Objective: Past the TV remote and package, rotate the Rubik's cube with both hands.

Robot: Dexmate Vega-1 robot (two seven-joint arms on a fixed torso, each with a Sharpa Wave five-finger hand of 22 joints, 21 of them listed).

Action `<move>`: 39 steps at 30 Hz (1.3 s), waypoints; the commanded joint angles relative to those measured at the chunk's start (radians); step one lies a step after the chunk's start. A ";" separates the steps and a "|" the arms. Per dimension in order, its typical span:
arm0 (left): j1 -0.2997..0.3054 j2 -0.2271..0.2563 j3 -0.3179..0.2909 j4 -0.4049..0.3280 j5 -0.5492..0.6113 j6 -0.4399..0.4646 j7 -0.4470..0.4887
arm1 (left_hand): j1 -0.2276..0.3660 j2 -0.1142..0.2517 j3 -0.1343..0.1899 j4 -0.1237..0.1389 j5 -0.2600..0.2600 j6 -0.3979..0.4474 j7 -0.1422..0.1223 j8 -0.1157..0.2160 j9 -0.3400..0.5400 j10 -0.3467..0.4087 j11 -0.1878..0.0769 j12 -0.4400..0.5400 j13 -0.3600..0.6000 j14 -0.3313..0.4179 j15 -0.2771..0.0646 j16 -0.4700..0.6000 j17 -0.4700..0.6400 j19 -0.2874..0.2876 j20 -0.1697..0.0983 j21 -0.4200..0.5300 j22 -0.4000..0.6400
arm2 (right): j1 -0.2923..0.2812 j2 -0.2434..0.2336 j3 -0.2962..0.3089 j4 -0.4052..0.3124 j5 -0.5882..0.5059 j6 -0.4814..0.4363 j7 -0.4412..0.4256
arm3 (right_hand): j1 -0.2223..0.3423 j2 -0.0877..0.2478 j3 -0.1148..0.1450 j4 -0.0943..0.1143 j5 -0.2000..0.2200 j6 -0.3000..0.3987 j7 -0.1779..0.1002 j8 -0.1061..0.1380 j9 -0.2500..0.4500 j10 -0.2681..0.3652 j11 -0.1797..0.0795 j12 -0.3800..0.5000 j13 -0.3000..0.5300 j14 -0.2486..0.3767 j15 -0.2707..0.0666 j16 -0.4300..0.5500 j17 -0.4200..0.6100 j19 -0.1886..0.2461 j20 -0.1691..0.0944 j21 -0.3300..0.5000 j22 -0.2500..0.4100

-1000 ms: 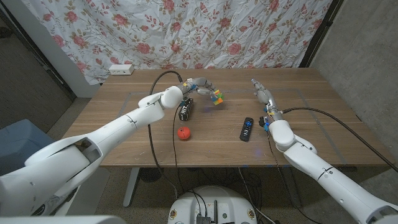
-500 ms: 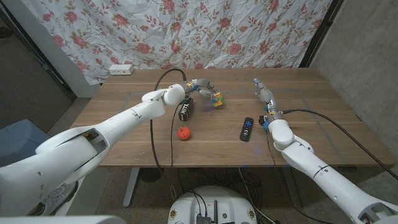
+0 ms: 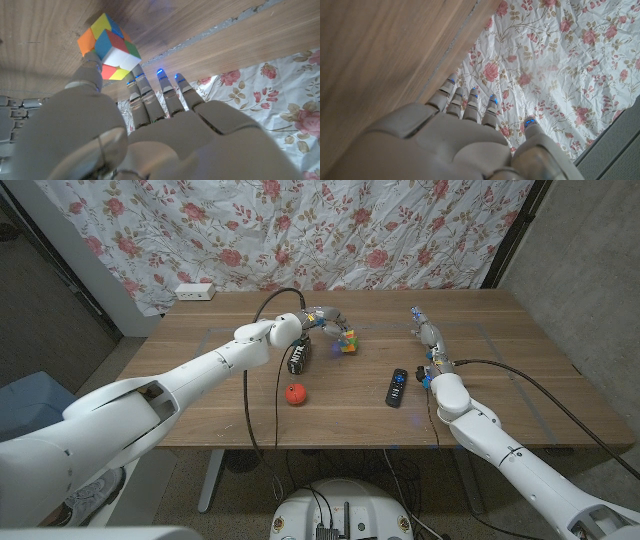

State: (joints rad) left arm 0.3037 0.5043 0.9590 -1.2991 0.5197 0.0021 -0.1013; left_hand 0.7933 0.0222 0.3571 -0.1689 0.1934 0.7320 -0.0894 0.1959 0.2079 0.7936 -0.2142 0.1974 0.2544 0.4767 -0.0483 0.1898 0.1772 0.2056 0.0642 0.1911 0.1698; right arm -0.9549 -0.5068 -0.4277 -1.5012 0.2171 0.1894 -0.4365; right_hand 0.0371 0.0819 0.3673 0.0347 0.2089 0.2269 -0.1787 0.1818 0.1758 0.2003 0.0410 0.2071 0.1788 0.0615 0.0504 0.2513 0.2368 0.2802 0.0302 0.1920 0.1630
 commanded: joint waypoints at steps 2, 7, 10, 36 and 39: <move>-0.005 0.001 0.032 -0.048 0.097 0.075 -0.020 | -0.001 -0.004 0.004 0.003 0.002 -0.011 0.001 0.000 0.001 -0.017 0.001 -0.003 0.003 -0.011 -0.075 0.000 0.002 -0.005 0.000 -0.004 0.005 | 0.013 0.020 -0.006 0.035 0.020 0.023 0.001 | -0.012 0.016 0.001 0.007 -0.002 0.016 -0.003 0.011 0.002 0.007 0.003 0.000 0.003 0.005 0.001 -0.002 0.003 0.003 -0.005 -0.003 0.003; -0.009 -0.003 0.044 -0.054 0.123 0.086 -0.026 | -0.005 -0.006 0.002 0.004 0.002 -0.024 -0.004 -0.002 0.000 -0.026 0.001 -0.003 0.004 -0.020 -0.071 -0.001 0.002 -0.009 0.004 -0.004 0.004 | 0.011 0.024 -0.004 0.038 0.029 0.027 -0.001 | -0.012 0.016 0.001 0.008 -0.002 0.018 -0.001 0.011 0.002 0.010 0.002 0.000 0.003 0.006 0.001 -0.003 0.003 0.003 -0.003 -0.004 0.003; -0.013 -0.005 0.049 -0.056 0.132 0.087 -0.037 | -0.009 -0.009 0.000 0.004 0.002 -0.041 -0.006 -0.004 0.000 -0.043 0.002 -0.005 0.006 -0.029 -0.069 -0.003 0.002 -0.015 0.006 -0.005 0.004 | 0.010 0.025 -0.003 0.037 0.030 0.027 -0.005 | -0.012 0.017 0.002 0.009 -0.001 0.021 0.001 0.012 0.002 0.011 0.001 -0.001 0.003 0.007 0.001 -0.003 0.003 0.002 -0.003 -0.004 0.003; -0.024 0.023 0.055 -0.149 0.174 0.133 -0.187 | -0.057 -0.078 -0.029 0.008 0.001 -0.401 -0.027 -0.024 -0.029 -0.510 0.109 -0.025 -0.063 -0.298 0.026 -0.019 -0.004 -0.164 0.038 -0.012 0.000 | -0.019 0.009 0.005 0.004 0.048 0.023 -0.001 | -0.010 0.021 0.007 0.012 -0.001 0.027 0.000 0.011 0.002 0.020 -0.003 -0.003 0.003 0.015 0.003 -0.004 0.001 0.001 0.001 -0.005 0.003; -0.021 0.029 0.055 -0.165 0.184 0.144 -0.203 | -0.061 -0.084 -0.031 0.007 0.000 -0.434 -0.022 -0.025 -0.029 -0.534 0.112 -0.023 -0.066 -0.318 0.033 -0.019 -0.004 -0.182 0.043 -0.015 0.000 | -0.023 0.005 0.005 -0.003 0.043 0.018 -0.003 | -0.011 0.021 0.006 0.012 -0.001 0.027 0.000 0.010 0.002 0.020 -0.004 -0.004 0.004 0.016 0.003 -0.005 0.002 0.001 0.001 -0.005 0.003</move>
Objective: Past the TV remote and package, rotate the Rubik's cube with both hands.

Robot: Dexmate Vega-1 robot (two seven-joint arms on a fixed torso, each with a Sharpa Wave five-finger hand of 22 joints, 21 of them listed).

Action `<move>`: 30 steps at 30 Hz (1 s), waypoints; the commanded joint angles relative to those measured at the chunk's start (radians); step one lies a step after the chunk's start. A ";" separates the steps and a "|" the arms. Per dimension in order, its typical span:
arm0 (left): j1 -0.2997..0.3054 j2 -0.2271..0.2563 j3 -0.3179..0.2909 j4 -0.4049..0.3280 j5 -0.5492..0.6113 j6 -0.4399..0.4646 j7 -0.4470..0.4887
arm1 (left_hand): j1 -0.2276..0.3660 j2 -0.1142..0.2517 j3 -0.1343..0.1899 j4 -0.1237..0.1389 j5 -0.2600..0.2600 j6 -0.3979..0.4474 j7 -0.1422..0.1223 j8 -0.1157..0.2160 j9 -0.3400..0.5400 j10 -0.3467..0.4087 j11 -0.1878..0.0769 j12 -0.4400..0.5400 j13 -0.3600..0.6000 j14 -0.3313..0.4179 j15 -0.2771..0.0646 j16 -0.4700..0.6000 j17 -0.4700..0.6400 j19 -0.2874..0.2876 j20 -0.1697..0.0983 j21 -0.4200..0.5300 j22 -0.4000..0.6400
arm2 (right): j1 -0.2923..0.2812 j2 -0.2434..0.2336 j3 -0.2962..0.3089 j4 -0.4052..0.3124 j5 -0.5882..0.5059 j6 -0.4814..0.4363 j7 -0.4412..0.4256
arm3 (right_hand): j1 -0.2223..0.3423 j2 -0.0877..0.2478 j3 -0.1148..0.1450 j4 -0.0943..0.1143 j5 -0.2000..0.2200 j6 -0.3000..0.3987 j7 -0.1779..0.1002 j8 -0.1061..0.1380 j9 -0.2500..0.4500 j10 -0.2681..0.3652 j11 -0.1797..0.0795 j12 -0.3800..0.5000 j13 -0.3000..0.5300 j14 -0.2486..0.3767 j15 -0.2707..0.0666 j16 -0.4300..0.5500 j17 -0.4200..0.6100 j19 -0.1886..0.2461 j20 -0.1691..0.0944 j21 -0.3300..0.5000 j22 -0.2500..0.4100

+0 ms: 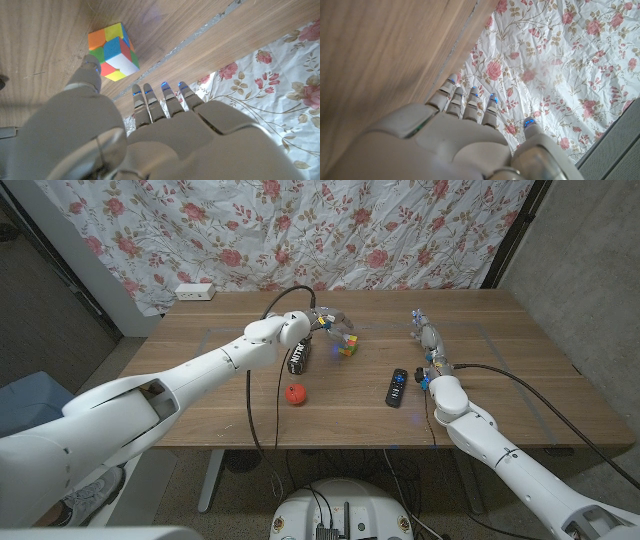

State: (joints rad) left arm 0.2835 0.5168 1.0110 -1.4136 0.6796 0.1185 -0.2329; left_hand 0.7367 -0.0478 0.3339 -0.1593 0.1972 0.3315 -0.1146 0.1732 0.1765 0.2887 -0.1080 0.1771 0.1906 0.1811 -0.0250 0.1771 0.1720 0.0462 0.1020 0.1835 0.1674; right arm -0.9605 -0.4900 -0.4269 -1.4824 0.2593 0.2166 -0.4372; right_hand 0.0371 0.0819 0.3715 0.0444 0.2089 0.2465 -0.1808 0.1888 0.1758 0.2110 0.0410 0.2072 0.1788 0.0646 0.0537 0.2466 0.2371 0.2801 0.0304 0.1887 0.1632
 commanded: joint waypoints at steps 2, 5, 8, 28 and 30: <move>0.002 0.022 0.001 -0.060 0.028 0.033 -0.081 | -0.006 -0.017 -0.008 -0.002 -0.005 -0.038 0.003 -0.001 0.002 -0.024 0.002 0.002 -0.003 -0.027 0.011 -0.006 0.001 -0.027 0.006 -0.007 0.002 | -0.020 -0.014 0.005 -0.026 -0.001 -0.011 -0.004 | -0.010 0.021 0.003 0.002 -0.001 0.008 0.002 0.003 0.002 0.009 -0.003 -0.004 0.004 0.013 0.000 0.000 0.001 0.001 0.002 -0.002 0.003; 0.004 0.029 -0.005 -0.071 0.024 0.039 -0.103 | -0.014 -0.026 -0.013 -0.002 -0.007 -0.058 0.001 -0.001 0.002 -0.035 0.002 0.003 -0.005 -0.050 0.012 -0.008 0.001 -0.043 0.005 -0.008 0.002 | -0.022 -0.013 0.006 -0.017 0.002 0.014 0.005 | -0.011 0.020 0.002 0.003 -0.001 0.008 0.003 0.003 0.002 0.008 -0.002 -0.005 0.004 0.013 0.001 -0.001 0.001 0.001 0.003 -0.002 0.003; 0.003 0.033 -0.010 -0.075 0.013 0.042 -0.132 | -0.032 -0.026 -0.016 0.006 -0.010 -0.093 0.007 0.001 0.002 -0.082 0.013 -0.001 -0.006 -0.108 0.020 -0.012 0.000 -0.070 0.004 -0.008 0.002 | -0.021 -0.012 0.005 -0.005 0.002 0.040 0.015 | -0.014 0.013 -0.002 0.003 -0.003 0.007 0.008 0.002 0.002 0.007 0.005 -0.007 0.004 0.009 0.007 -0.003 0.001 -0.004 0.011 -0.004 0.003; 0.119 0.104 -0.163 -0.128 -0.215 0.014 -0.066 | -0.268 0.034 -0.062 0.082 -0.020 -0.355 0.038 0.000 0.000 -0.352 0.051 -0.003 -0.013 -0.326 0.043 -0.005 0.002 -0.264 -0.056 -0.008 0.003 | 0.000 0.008 0.007 0.048 0.090 0.140 0.145 | -0.029 -0.014 -0.026 0.016 -0.006 -0.045 0.066 -0.012 0.001 -0.032 -0.003 -0.022 0.004 -0.033 -0.014 -0.024 0.002 -0.031 -0.005 -0.007 0.004; 0.131 0.110 -0.176 -0.128 -0.240 0.006 -0.055 | -0.313 0.085 -0.056 0.110 -0.014 -0.369 0.042 0.004 0.000 -0.362 0.054 0.003 -0.014 -0.333 0.045 0.001 0.005 -0.271 -0.058 -0.003 0.004 | 0.000 0.012 0.008 0.051 0.094 0.146 0.147 | -0.029 -0.015 -0.027 0.017 -0.005 -0.050 0.071 -0.013 0.001 -0.035 -0.008 -0.022 0.004 -0.034 -0.020 -0.025 0.002 -0.032 -0.007 -0.007 0.003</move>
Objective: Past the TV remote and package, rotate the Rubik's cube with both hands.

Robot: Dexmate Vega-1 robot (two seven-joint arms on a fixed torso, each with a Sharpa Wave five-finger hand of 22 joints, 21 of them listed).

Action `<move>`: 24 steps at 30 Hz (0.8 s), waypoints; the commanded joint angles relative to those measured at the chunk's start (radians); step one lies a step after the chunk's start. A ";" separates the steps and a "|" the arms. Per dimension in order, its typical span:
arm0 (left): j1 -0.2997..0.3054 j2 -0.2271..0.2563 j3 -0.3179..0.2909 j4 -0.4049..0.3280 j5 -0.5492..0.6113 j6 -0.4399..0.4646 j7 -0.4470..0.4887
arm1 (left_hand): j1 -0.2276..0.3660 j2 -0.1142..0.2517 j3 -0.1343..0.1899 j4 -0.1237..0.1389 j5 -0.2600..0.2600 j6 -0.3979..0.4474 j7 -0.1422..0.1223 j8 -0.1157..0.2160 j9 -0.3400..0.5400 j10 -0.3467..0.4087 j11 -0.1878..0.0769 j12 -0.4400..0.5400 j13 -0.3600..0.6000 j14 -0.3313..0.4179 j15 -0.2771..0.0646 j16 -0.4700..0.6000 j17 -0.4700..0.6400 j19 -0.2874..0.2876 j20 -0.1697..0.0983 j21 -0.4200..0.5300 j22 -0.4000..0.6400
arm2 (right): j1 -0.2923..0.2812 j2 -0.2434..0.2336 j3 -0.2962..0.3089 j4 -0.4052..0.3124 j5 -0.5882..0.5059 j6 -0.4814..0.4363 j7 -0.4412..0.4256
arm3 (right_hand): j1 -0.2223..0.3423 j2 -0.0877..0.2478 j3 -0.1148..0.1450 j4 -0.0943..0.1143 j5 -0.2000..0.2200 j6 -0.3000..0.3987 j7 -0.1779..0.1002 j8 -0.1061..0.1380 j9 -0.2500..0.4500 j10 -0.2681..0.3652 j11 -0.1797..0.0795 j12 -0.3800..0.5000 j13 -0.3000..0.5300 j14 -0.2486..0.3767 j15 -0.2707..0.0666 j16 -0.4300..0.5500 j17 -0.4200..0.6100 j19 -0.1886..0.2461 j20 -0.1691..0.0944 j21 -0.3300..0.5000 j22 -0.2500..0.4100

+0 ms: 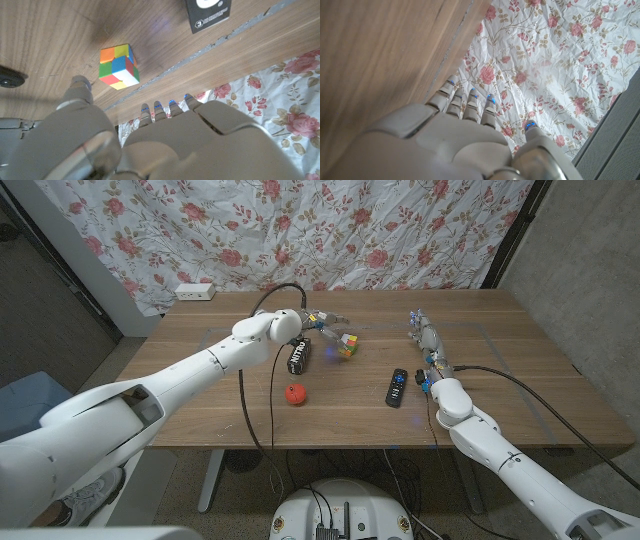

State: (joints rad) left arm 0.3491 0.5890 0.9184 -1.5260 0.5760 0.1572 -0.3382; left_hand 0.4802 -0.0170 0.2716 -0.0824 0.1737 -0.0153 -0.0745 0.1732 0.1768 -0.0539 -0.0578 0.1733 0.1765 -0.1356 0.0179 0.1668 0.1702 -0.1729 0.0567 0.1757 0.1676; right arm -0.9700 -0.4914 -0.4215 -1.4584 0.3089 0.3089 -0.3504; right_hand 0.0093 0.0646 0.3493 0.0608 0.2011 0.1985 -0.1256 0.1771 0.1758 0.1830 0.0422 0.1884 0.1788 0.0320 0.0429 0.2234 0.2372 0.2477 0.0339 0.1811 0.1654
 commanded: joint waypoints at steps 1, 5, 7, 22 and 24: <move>0.071 0.042 -0.087 -0.019 -0.140 -0.031 0.060 | -0.058 0.056 0.006 0.034 0.010 -0.022 0.002 0.004 -0.001 -0.019 0.005 0.007 0.000 -0.017 0.002 0.011 0.006 -0.054 -0.014 0.004 0.004 | 0.010 0.017 0.005 0.032 0.055 0.066 0.070 | -0.001 0.002 -0.005 0.001 0.002 -0.004 0.016 -0.002 0.001 -0.006 -0.010 -0.003 0.003 0.000 -0.011 -0.001 0.002 0.000 -0.010 0.001 0.001; 0.098 0.053 -0.115 -0.020 -0.185 -0.047 0.096 | -0.064 0.065 0.008 0.036 0.011 -0.016 0.004 0.007 -0.001 -0.013 0.008 0.011 0.000 -0.017 0.000 0.011 0.005 -0.052 -0.012 0.006 0.004 | 0.010 0.020 0.007 0.032 0.062 0.076 0.078 | 0.001 0.002 -0.005 0.001 0.003 -0.013 0.013 -0.003 0.001 -0.008 -0.013 -0.003 0.003 0.004 -0.007 -0.001 0.000 0.000 -0.012 0.001 0.001; 0.113 0.057 -0.133 -0.017 -0.216 -0.057 0.114 | -0.067 0.068 0.009 0.037 0.011 -0.011 0.004 0.010 -0.001 -0.011 0.010 0.012 0.000 -0.015 -0.002 0.012 0.004 -0.050 -0.011 0.007 0.004 | 0.009 0.022 0.009 0.031 0.069 0.078 0.083 | 0.002 0.002 -0.005 0.001 0.004 -0.017 0.011 -0.004 0.001 -0.010 -0.015 -0.004 0.003 0.008 -0.007 0.000 0.000 0.000 -0.012 0.002 0.001; 0.199 0.073 -0.212 0.009 -0.377 -0.109 0.226 | -0.119 0.112 0.015 0.054 0.017 0.032 0.007 0.018 -0.003 0.031 0.013 0.026 -0.001 0.029 -0.012 0.022 0.002 0.000 -0.016 0.025 0.004 | 0.029 0.025 0.002 0.038 0.073 0.068 0.102 | 0.005 0.002 -0.005 0.002 0.005 -0.028 0.005 -0.001 0.001 -0.014 -0.015 -0.003 0.002 0.023 -0.010 0.002 -0.004 0.006 -0.024 0.005 0.000; 0.206 0.072 -0.220 0.020 -0.397 -0.126 0.240 | -0.124 0.114 0.014 0.055 0.017 0.033 0.009 0.018 -0.003 0.034 0.013 0.026 -0.001 0.033 -0.016 0.023 0.002 0.006 -0.019 0.026 0.003 | 0.031 0.026 0.001 0.037 0.068 0.068 0.099 | 0.005 0.002 -0.006 0.003 0.005 -0.031 0.008 -0.001 0.001 -0.013 -0.015 -0.002 0.002 0.029 -0.010 0.004 -0.005 0.008 -0.026 0.005 0.000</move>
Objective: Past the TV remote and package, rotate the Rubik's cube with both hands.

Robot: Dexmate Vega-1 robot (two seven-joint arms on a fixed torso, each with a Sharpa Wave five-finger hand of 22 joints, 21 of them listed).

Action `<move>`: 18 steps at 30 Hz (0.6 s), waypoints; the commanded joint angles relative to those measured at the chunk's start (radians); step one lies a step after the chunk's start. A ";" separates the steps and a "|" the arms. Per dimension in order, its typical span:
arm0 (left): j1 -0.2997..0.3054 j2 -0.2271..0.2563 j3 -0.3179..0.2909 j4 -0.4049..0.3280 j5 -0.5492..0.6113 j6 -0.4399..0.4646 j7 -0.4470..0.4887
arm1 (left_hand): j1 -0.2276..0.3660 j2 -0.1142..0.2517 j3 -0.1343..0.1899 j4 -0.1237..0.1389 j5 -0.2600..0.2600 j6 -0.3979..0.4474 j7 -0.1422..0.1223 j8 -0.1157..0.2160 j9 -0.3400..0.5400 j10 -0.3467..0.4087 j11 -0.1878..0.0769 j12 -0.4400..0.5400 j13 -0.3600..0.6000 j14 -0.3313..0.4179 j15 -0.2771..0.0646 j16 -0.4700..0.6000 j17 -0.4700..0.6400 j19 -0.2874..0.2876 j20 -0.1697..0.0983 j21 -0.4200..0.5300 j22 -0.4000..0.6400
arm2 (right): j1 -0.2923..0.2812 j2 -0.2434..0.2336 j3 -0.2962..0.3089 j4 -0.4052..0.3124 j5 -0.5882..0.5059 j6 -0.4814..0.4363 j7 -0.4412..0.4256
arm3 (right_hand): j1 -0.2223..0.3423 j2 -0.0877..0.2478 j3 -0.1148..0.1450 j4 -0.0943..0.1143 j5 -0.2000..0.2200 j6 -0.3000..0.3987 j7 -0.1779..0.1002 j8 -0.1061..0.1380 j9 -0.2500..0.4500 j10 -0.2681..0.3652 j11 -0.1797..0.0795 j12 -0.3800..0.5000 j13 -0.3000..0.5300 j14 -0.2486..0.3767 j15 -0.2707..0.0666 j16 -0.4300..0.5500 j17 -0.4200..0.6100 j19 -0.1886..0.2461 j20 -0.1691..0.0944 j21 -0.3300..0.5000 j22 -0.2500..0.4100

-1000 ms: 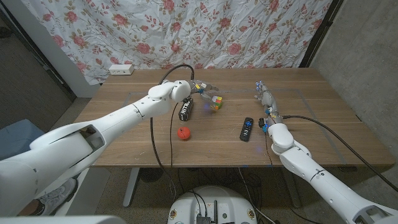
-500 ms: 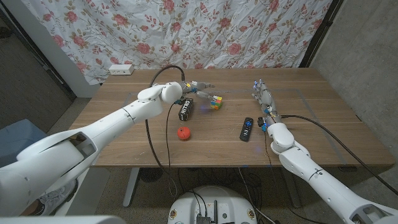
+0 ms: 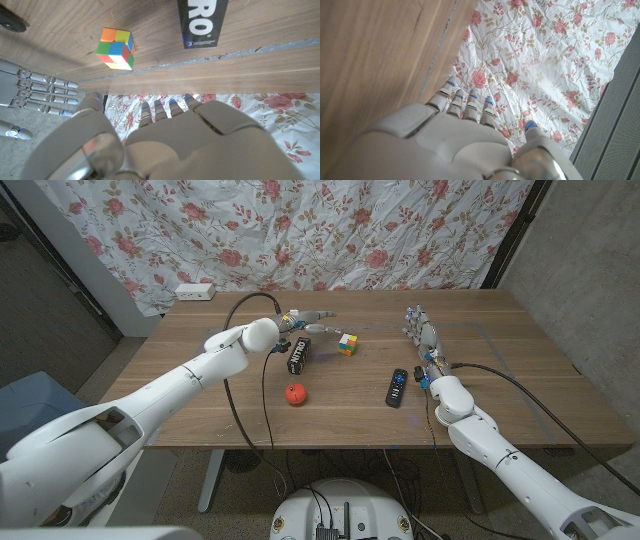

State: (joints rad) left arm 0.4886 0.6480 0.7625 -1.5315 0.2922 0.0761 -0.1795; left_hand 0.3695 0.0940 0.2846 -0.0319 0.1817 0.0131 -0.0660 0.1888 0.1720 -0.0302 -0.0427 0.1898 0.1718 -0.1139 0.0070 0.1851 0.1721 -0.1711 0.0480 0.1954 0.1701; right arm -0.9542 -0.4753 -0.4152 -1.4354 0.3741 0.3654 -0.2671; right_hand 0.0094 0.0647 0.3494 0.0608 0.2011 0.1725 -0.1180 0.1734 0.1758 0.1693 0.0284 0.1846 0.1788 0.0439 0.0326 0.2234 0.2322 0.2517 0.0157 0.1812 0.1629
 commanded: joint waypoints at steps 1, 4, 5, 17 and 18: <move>0.071 0.011 -0.069 0.031 -0.123 -0.054 0.090 | -0.014 0.003 0.001 0.004 0.009 0.005 0.001 0.002 0.002 0.010 -0.001 0.009 0.003 0.012 -0.007 0.005 0.000 0.005 -0.011 0.006 0.001 | 0.015 0.010 -0.005 0.015 0.004 0.014 0.017 | 0.005 0.001 -0.006 0.003 0.005 -0.005 0.002 0.003 0.001 0.001 -0.001 0.002 0.002 0.017 0.000 0.004 0.000 0.005 -0.008 0.006 0.003; 0.080 0.006 -0.080 0.058 -0.153 -0.091 0.110 | -0.020 0.005 0.001 0.005 0.010 0.007 0.004 0.002 0.002 0.012 0.001 0.009 0.003 0.017 -0.010 0.005 0.000 0.011 -0.015 0.008 0.001 | 0.014 0.010 -0.005 0.008 0.002 0.010 0.013 | 0.005 0.001 -0.006 0.003 0.006 -0.006 0.003 0.004 0.001 0.005 -0.001 0.004 0.002 0.020 -0.003 0.004 0.000 0.007 -0.011 0.006 0.003; 0.081 0.004 -0.083 0.067 -0.163 -0.102 0.114 | -0.022 0.006 0.001 0.006 0.010 0.007 0.005 0.001 0.002 0.012 0.001 0.009 0.003 0.018 -0.009 0.005 0.000 0.012 -0.015 0.008 0.001 | 0.013 0.008 -0.005 0.005 0.003 0.008 0.014 | 0.005 0.001 -0.006 0.003 0.006 -0.006 0.004 0.004 0.001 0.006 0.000 0.004 0.002 0.022 -0.003 0.004 -0.001 0.007 -0.011 0.006 0.003; 0.121 -0.017 -0.123 0.129 -0.248 -0.170 0.192 | -0.071 0.049 0.011 0.030 0.016 0.048 0.017 0.006 0.001 0.049 0.011 0.017 0.003 0.051 -0.005 0.007 -0.001 0.047 -0.020 0.011 0.001 | 0.015 0.015 -0.007 0.014 0.019 0.012 0.031 | 0.006 0.002 -0.007 0.005 0.007 0.005 0.014 0.011 0.001 0.021 0.005 0.009 0.002 0.034 0.001 0.006 -0.003 0.018 -0.013 0.009 0.002; 0.127 -0.020 -0.129 0.133 -0.262 -0.174 0.197 | -0.074 0.051 0.012 0.030 0.016 0.054 0.020 0.007 0.001 0.051 0.010 0.016 0.003 0.054 -0.006 0.007 -0.001 0.051 -0.019 0.011 0.001 | 0.016 0.017 -0.007 0.018 0.022 0.017 0.035 | 0.006 0.002 -0.007 0.006 0.007 0.005 0.016 0.011 0.001 0.022 0.006 0.010 0.002 0.035 0.001 0.007 -0.003 0.019 -0.012 0.009 0.002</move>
State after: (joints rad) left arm 0.5678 0.6481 0.6810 -1.4528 0.1301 -0.0334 -0.0568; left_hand 0.3068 0.1408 0.2917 -0.0081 0.1932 0.0513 -0.0472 0.1888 0.1723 0.0106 -0.0303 0.1965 0.1720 -0.0689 0.0023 0.1850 0.1722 -0.1297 0.0285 0.1976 0.1674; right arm -0.9443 -0.4693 -0.4190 -1.4328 0.3821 0.3712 -0.2494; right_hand 0.0094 0.0647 0.3452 0.0650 0.2011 0.1711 -0.1088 0.1777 0.1758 0.1824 0.0339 0.1888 0.1789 0.0701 0.0339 0.2234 0.2275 0.2626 0.0050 0.1851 0.1630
